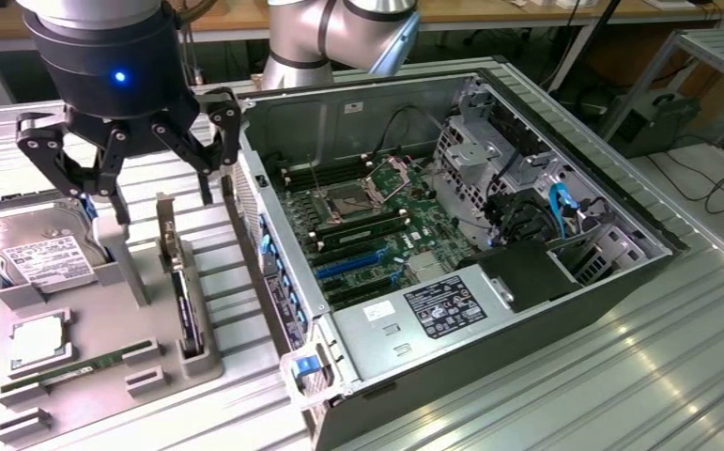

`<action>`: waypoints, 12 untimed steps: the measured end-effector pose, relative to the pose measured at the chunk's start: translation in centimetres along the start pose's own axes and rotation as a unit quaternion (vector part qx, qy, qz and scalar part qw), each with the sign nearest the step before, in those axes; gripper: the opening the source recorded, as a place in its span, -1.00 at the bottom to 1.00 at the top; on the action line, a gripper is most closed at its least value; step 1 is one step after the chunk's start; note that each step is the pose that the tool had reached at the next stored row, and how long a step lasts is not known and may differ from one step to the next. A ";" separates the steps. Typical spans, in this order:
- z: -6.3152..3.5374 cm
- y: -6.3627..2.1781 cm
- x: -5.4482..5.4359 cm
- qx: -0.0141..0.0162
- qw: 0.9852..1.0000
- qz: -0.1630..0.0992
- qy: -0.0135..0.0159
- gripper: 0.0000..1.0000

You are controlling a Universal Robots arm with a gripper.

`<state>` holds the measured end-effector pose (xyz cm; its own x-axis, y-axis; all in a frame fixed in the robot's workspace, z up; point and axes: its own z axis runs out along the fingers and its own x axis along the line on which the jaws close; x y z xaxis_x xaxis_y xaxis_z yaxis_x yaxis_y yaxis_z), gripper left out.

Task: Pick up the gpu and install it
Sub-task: 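Pick up the gpu and move the gpu toward the slot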

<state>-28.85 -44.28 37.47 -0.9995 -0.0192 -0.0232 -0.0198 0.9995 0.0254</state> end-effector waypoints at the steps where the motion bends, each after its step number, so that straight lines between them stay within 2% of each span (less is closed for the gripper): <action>1: 0.18 0.00 0.0 0.000 1.000 -0.001 0.000 0.44; 12: 2.28 -0.24 0.1 0.000 1.000 -0.015 0.001 0.44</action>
<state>-28.85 -44.46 35.18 -0.9986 -0.0482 -0.0228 -0.0488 0.9985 0.0253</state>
